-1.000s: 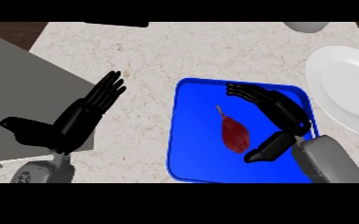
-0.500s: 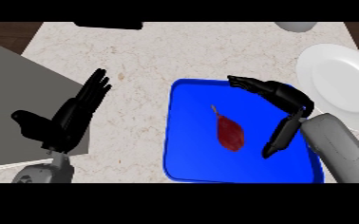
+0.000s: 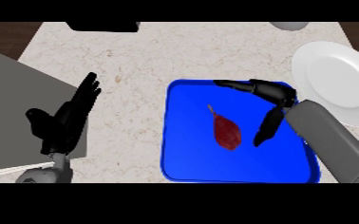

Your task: Pick the pear from the tray and place it in the plate

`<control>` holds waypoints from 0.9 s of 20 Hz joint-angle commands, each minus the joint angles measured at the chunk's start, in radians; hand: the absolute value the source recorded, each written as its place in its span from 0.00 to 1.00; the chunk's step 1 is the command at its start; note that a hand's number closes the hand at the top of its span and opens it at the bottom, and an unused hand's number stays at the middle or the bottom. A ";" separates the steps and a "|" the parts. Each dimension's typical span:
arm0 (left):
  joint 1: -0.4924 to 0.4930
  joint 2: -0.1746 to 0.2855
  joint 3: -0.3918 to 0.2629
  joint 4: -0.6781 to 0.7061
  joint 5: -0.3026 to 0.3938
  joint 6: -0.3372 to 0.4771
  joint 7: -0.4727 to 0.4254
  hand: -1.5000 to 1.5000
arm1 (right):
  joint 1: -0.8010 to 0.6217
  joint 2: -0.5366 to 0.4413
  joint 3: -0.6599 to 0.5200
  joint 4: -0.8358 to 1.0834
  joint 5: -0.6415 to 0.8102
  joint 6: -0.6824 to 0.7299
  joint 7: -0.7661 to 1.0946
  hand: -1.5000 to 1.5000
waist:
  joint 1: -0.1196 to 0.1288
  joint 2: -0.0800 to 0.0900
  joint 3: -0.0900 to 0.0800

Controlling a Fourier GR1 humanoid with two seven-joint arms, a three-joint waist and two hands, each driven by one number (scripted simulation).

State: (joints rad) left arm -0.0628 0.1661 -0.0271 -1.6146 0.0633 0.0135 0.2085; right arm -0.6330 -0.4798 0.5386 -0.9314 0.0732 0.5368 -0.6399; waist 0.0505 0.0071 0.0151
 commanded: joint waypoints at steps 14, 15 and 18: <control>-0.075 0.029 0.086 0.111 -0.038 -0.006 0.007 0.50 | -0.140 0.132 0.193 0.325 0.290 -0.079 -0.251 0.00 | -0.032 0.005 -0.014; -0.052 0.013 0.069 0.091 -0.061 0.013 0.016 0.50 | -0.197 0.135 0.168 0.325 0.266 -0.012 -0.210 0.00 | -0.034 0.001 -0.015; -0.082 0.033 0.102 0.088 -0.041 -0.010 0.041 0.50 | -0.199 0.206 0.176 0.367 0.297 -0.092 -0.175 0.00 | -0.032 0.001 -0.014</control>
State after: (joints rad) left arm -0.0435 0.1402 0.0157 -1.6082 0.0076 0.0243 0.2036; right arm -0.8015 -0.3197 0.7112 -0.6338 0.3405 0.4059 -0.7582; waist 0.0239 -0.0065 0.0200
